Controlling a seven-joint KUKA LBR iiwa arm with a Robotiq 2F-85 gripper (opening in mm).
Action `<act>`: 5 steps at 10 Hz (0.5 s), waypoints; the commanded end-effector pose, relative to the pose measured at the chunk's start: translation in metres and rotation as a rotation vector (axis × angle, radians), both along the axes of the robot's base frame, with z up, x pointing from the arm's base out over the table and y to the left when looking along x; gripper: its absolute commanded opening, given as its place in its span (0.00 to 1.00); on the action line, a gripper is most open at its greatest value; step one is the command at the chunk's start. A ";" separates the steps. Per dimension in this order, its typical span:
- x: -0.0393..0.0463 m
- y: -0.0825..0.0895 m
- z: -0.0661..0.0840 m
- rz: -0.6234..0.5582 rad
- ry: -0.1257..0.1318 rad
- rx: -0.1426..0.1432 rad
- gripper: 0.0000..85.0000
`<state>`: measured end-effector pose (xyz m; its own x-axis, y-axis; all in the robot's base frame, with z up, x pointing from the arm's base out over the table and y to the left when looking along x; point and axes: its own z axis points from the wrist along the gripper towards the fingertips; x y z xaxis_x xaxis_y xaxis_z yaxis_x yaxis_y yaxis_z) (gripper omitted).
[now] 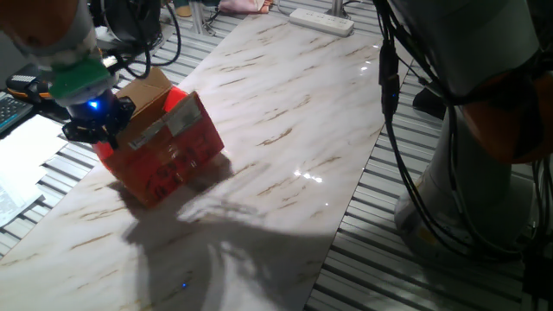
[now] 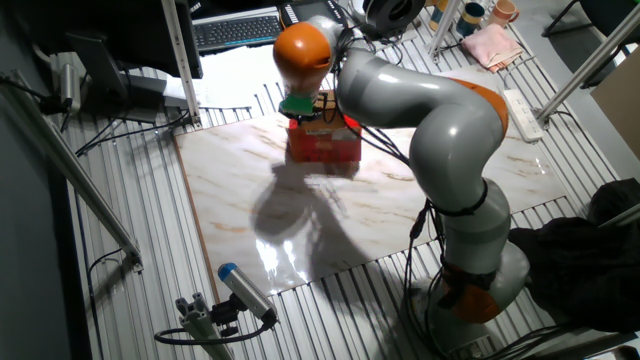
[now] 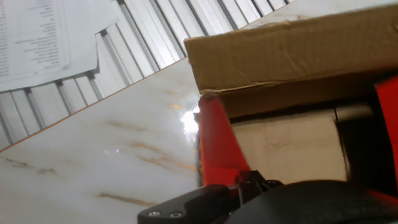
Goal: Cover the box
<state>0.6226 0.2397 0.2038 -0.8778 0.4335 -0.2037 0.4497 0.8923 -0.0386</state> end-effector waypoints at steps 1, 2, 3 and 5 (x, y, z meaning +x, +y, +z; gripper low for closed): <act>0.0002 0.000 -0.001 0.002 -0.003 -0.001 0.00; 0.0001 -0.001 -0.001 0.013 -0.005 0.016 0.00; -0.0001 -0.002 -0.001 0.020 -0.006 0.028 0.00; -0.0008 -0.001 0.000 0.022 0.010 0.052 0.00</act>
<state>0.6216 0.2387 0.2051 -0.8906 0.4233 -0.1664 0.4286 0.9035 0.0041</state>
